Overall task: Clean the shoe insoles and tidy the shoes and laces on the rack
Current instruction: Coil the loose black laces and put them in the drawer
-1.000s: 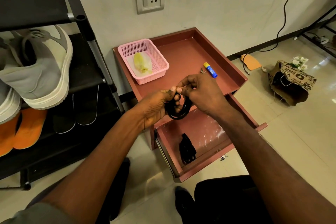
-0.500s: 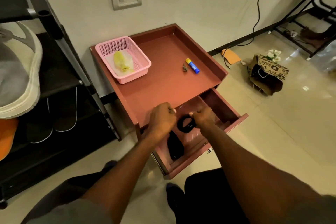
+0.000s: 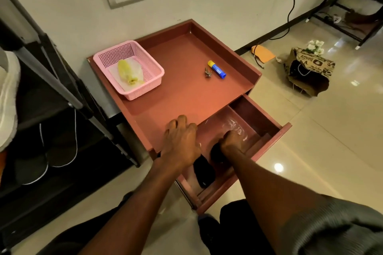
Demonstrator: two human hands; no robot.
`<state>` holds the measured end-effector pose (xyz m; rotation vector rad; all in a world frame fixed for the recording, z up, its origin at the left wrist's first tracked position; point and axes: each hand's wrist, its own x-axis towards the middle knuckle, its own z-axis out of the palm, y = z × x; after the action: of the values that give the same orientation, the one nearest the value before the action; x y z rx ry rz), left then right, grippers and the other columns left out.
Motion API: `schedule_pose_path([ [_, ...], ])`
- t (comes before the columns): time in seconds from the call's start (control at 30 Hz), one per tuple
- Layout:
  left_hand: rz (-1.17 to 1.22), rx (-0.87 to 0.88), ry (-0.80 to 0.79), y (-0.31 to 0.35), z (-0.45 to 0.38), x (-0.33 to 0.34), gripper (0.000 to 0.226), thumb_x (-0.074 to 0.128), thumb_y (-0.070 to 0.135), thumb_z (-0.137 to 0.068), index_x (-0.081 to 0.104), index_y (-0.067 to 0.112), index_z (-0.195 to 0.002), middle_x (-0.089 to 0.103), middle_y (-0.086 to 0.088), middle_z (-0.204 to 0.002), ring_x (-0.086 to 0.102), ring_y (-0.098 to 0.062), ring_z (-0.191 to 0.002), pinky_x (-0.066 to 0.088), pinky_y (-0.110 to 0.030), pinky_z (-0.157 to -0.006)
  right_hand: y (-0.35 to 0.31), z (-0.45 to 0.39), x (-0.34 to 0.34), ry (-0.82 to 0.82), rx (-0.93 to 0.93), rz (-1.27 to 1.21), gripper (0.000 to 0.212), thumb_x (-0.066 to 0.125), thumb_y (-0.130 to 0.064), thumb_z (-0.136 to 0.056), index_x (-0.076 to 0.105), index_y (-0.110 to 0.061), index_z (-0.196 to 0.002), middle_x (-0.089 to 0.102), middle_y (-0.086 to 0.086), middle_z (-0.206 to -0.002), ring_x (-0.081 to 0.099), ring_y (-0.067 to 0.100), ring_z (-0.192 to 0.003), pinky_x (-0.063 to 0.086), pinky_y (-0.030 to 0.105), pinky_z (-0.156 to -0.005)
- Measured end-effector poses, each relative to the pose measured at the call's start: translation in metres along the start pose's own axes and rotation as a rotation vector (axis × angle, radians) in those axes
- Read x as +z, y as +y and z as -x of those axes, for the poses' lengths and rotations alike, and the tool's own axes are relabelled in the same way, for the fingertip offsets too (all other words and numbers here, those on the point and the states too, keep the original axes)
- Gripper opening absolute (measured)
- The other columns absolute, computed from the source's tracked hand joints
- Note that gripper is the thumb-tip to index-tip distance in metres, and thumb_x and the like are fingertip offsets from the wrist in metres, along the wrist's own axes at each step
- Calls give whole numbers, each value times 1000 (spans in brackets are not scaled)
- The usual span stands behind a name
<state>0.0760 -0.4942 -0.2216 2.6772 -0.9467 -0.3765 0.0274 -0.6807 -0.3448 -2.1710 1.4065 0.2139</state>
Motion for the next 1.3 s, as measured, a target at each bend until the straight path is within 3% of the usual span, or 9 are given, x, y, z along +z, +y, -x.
schedule_pose_path([
  [0.1,68,16,22,-1,-2,-1,57,68,36,-95,46,27,-147,36,-5,-148,36,-27,-136,39,-39,-112,-3,12,-10,158,-23,6,25,67,-29,-97,71,-11,-114,69,12,-118,69,32,-103,59,35,-82],
  [0.3,-2,-35,59,-26,-14,-8,79,56,44,-99,14,22,-162,5,-8,-171,13,-31,-155,24,-46,-123,-53,28,-69,548,-159,-392,20,53,-24,-104,68,-13,-110,62,7,-116,63,28,-99,52,39,-80],
  [0.43,-129,-3,-60,-39,-19,4,88,33,65,-101,-12,22,-163,-19,-9,-170,-8,-31,-158,9,-54,-125,-106,17,-94,485,-515,-297,23,56,-20,-104,67,-15,-123,64,3,-123,62,20,-99,49,33,-83],
  [0.57,-169,5,-125,-42,-24,17,105,37,73,-95,-31,22,-156,-42,-11,-161,-30,-33,-153,-9,-56,-123,-137,-13,-96,347,-699,31,42,53,-19,-103,54,-11,-144,54,10,-140,62,33,-111,53,42,-91],
  [0.7,-148,-1,-145,-44,-27,19,122,52,75,-86,-34,23,-155,-47,-10,-157,-36,-32,-149,-14,-56,-121,-150,-37,-94,289,-650,232,41,48,-22,-107,48,-5,-144,52,17,-139,61,37,-111,52,42,-91],
  [0.87,-148,-18,-169,-44,-30,22,128,60,70,-83,-36,23,-154,-49,-9,-156,-39,-32,-148,-17,-55,-120,-159,-48,-79,313,-634,263,33,43,-19,-108,57,-8,-136,45,9,-155,63,37,-118,54,46,-95],
  [1.03,-154,-25,-205,-43,-32,19,131,62,71,-81,-36,24,-154,-50,-9,-155,-41,-33,-147,-18,-55,-119,-161,-40,-78,342,-713,276,19,52,-17,-103,66,-9,-114,68,13,-118,67,33,-102,53,40,-79],
  [1.13,-140,-20,-224,-43,-31,16,132,62,74,-80,-35,24,-154,-49,-9,-156,-40,-32,-147,-17,-56,-119,-143,-17,-81,371,-663,24,17,53,-21,-98,67,-11,-96,71,12,-113,66,38,-95,51,40,-74],
  [1.3,-97,-29,-112,-29,-20,18,116,56,66,-90,-21,16,-160,-33,-14,-165,-27,-37,-153,-8,-60,-122,-83,31,-87,523,-264,-361,24,56,-30,-101,72,-18,-116,74,8,-108,69,30,-97,58,44,-86],
])
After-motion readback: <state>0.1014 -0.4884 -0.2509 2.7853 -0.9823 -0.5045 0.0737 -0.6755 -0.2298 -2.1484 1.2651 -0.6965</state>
